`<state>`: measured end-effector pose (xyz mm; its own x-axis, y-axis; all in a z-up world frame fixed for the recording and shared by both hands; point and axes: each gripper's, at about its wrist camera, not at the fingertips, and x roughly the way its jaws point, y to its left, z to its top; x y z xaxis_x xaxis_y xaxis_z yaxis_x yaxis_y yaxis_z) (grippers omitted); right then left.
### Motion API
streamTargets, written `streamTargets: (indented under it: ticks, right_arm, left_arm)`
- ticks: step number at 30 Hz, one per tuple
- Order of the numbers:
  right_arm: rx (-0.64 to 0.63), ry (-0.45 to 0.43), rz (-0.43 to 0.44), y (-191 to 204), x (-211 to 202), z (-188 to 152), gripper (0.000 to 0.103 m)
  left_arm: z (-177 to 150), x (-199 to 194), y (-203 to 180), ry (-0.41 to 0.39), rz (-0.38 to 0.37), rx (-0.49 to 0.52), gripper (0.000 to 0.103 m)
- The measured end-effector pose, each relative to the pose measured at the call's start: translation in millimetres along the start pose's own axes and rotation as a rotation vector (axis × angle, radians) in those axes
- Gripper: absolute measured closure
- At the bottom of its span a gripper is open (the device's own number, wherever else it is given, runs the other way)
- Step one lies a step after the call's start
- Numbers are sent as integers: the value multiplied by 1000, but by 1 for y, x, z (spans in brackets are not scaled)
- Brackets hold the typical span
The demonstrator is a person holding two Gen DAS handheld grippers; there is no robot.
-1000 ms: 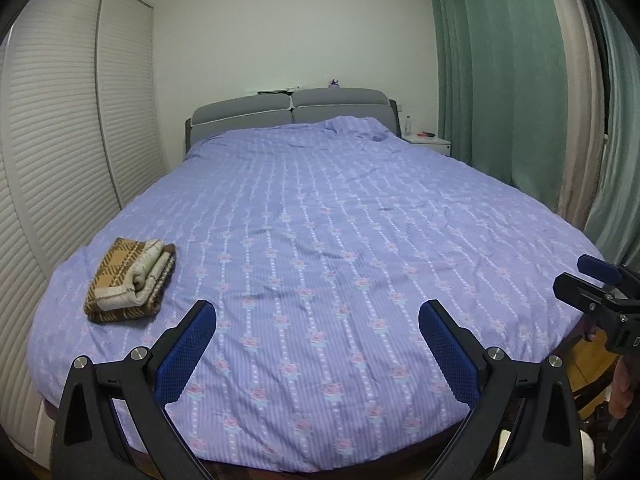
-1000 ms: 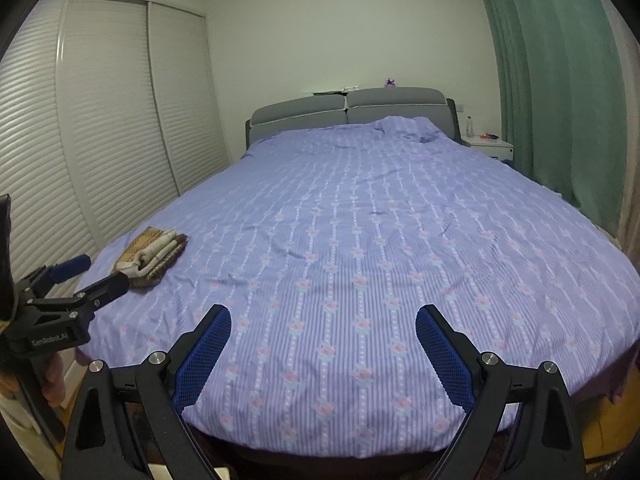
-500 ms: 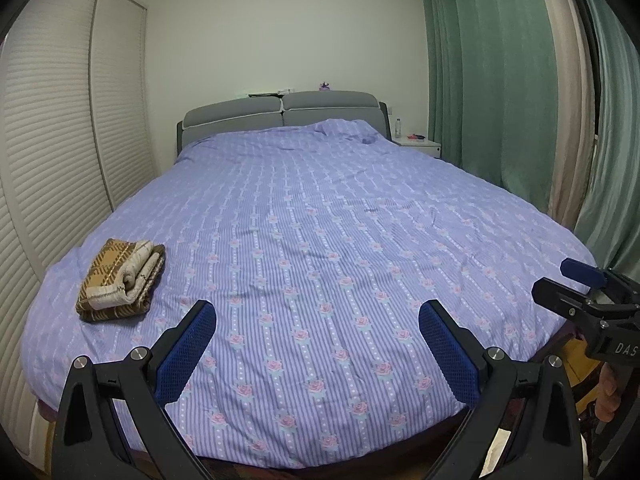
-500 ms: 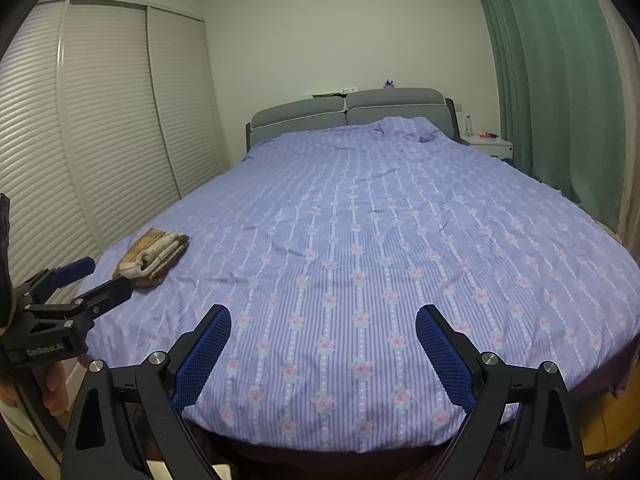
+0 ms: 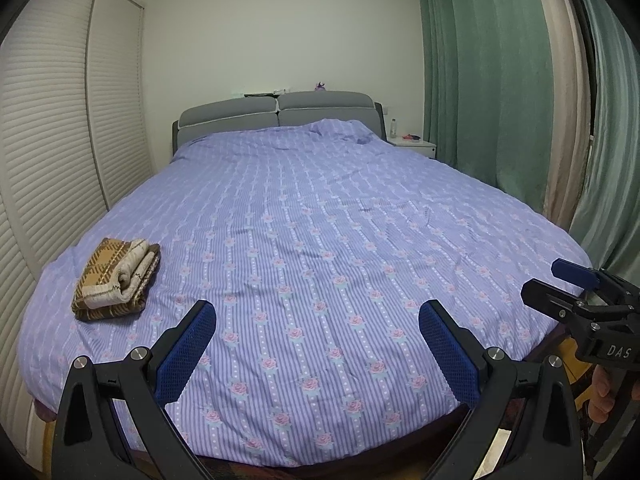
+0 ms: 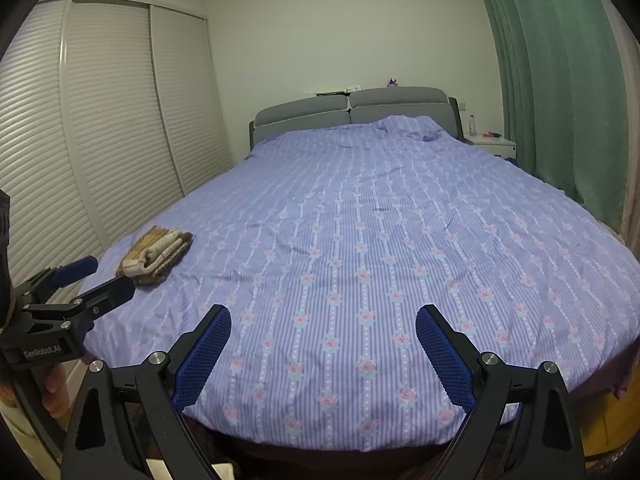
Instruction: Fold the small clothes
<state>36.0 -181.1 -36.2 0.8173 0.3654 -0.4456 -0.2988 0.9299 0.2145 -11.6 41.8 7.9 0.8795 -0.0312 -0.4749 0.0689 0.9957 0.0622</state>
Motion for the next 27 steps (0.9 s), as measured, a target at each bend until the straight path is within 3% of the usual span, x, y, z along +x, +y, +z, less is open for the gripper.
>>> streamTargets:
  ticks: [27]
  right_arm:
    - [4,1,1,0,-1,0,9]
  left_arm:
    - [-1,-1,0,16,-26,-6,0]
